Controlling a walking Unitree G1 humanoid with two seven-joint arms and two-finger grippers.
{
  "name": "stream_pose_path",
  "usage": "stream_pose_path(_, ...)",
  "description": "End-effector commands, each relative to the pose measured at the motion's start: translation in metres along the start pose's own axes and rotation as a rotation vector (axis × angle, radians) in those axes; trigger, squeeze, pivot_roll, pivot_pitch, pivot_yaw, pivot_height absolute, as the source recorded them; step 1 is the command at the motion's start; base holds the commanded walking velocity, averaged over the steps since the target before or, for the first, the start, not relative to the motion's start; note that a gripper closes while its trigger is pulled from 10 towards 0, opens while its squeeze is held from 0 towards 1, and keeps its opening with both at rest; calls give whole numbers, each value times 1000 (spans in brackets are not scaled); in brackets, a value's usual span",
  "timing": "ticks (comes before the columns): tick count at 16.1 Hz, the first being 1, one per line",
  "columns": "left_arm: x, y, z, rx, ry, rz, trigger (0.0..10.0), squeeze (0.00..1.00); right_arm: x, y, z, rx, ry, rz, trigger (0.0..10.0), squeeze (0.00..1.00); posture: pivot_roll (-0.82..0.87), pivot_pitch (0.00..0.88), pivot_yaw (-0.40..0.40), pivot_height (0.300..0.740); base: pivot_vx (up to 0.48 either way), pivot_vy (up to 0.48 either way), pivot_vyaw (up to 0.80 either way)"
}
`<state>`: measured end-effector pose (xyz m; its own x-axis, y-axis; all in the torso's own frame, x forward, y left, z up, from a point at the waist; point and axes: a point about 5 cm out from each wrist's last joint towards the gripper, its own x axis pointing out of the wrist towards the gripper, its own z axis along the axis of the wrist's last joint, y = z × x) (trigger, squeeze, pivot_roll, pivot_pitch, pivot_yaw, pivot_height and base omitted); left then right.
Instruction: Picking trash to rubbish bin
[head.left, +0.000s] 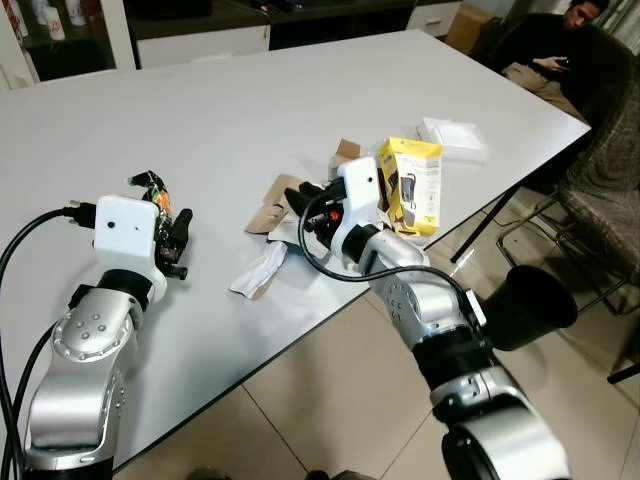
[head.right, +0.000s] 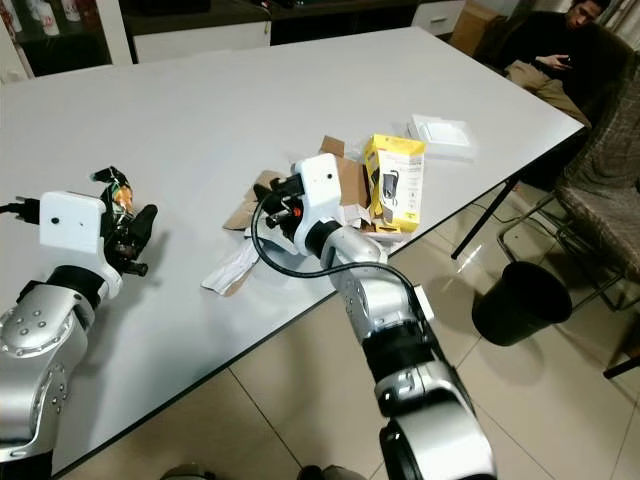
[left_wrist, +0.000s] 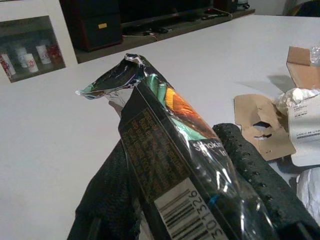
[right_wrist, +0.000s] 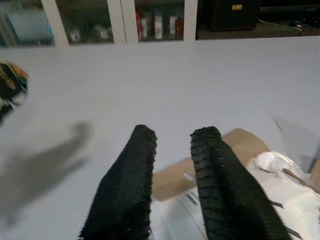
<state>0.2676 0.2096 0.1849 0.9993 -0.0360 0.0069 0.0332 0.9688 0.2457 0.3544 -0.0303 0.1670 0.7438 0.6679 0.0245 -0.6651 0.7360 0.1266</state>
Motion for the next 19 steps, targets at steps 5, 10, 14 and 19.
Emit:
stream_pose_path(5, -2, -1, -2, 21, 4, -6, 10000, 0, -1, -2, -5, -187, 141, 228, 10000, 1000, 163, 78, -178, 740, 0, 0, 0)
stream_pose_path(10, -3, 6, -2, 33, 12, 3, 10000, 0, 9, -1, 4, -404, 257, 459, 10000, 1000, 158, 90, -170, 740, 0, 0, 0)
stream_pose_path(14, -6, 10, -1, 36, 13, 24, 10000, 0, 26, 12, -11, -275, 254, 308, 10000, 0, 181, 113, -186, 740, 0, 0, 0)
stream_pose_path(19, -15, 17, -2, 49, 28, 50, 10000, 0, 35, 28, -26, -212, 295, 186, 10000, 0, 193, 131, -193, 740, 0, 0, 0)
